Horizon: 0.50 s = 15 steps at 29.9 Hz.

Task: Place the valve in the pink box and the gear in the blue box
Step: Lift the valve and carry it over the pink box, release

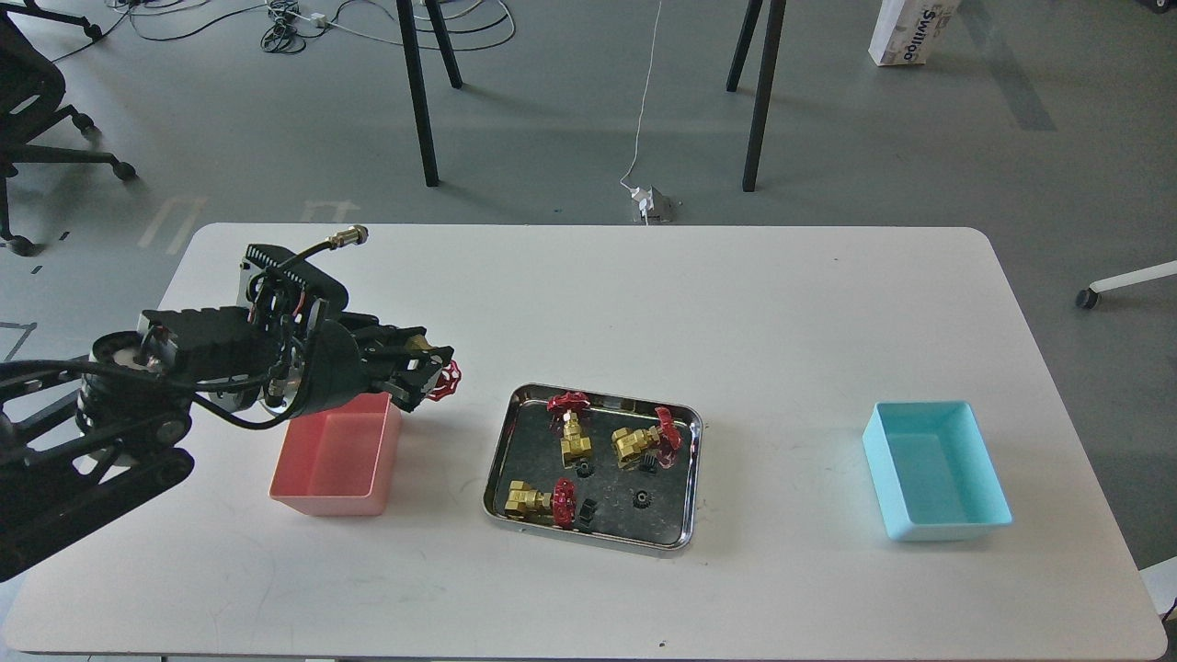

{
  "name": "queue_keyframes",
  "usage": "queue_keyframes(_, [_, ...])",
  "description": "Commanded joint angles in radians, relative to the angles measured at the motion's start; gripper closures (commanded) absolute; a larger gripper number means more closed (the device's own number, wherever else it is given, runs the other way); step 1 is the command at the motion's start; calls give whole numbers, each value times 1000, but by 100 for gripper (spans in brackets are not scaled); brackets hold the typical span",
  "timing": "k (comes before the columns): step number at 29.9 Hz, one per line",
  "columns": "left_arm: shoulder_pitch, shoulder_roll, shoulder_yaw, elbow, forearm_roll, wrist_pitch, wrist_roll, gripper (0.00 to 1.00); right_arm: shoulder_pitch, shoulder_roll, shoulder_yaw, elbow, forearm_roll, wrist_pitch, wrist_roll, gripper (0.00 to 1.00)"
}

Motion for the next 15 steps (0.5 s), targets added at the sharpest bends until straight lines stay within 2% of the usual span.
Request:
queue_keyframes(1, [16, 63, 0, -3, -18, 24, -2, 83, 0, 0, 1, -5, 0, 0, 0, 1])
queue_keyframes(5, [37, 103, 3, 6, -35, 45, -5, 83, 0, 3, 2, -22, 0, 0, 0, 1])
queue_keyframes(15, [131, 105, 4, 54, -32, 111, -8, 82, 1, 25, 2, -31, 0, 0, 0, 1])
